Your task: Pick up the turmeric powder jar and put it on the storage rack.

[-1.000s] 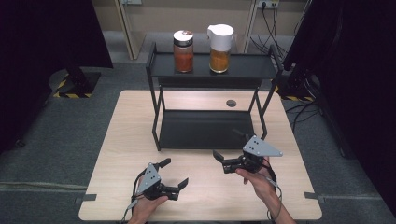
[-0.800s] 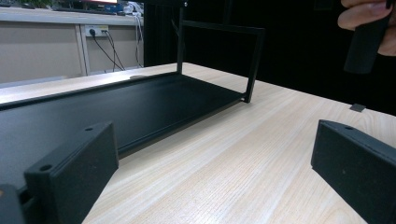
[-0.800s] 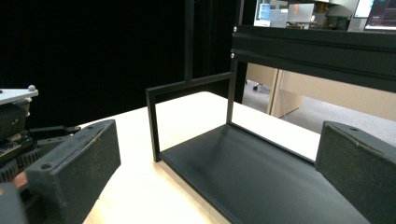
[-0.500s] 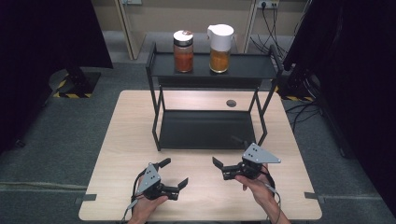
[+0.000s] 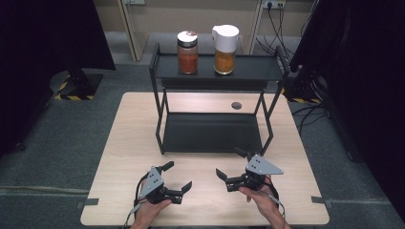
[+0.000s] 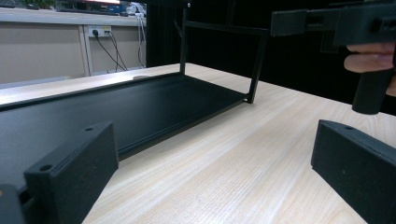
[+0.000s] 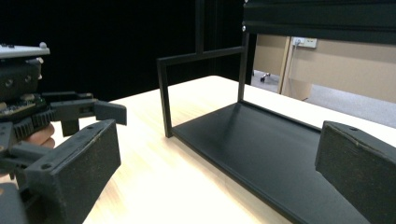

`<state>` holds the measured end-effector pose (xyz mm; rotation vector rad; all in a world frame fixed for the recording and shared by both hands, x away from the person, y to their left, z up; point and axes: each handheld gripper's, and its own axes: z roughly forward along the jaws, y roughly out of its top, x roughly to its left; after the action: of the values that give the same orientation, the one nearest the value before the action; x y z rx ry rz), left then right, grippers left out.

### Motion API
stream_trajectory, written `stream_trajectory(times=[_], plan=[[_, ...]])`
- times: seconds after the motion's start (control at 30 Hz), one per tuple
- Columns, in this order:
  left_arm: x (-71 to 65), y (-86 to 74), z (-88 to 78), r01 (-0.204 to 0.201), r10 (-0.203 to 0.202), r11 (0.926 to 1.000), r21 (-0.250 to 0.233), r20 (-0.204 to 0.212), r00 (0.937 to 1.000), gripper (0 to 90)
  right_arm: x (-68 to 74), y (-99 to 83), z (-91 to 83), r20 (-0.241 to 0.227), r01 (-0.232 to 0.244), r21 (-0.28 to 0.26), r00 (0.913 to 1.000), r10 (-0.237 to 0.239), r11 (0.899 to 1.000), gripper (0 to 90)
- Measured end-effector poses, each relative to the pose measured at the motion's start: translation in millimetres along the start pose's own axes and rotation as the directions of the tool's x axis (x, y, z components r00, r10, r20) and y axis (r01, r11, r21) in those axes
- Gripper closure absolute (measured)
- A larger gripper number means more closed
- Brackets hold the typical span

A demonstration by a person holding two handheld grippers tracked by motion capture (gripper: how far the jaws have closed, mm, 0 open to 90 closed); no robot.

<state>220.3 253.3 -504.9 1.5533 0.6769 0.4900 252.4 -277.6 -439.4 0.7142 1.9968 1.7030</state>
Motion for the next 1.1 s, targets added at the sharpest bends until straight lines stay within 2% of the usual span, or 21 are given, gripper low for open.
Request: stream_trajectory(times=[0.53, 1.1], plan=[[0.6, 0.4, -0.9, -0.005, 0.005, 1.0, -0.004, -0.003, 1.0, 0.3, -2.0, -21.3, 0.7, -0.006, -0.015, 0.024, 0.9999, 0.015, 1.0, 0.5], [1.4, 0.4, -1.7, -0.003, 0.003, 1.0, -0.009, -0.004, 1.0, 0.4, -1.5, -28.0, 5.2, -0.014, -0.018, 0.038, 0.9997, 0.018, 0.999, 0.5]])
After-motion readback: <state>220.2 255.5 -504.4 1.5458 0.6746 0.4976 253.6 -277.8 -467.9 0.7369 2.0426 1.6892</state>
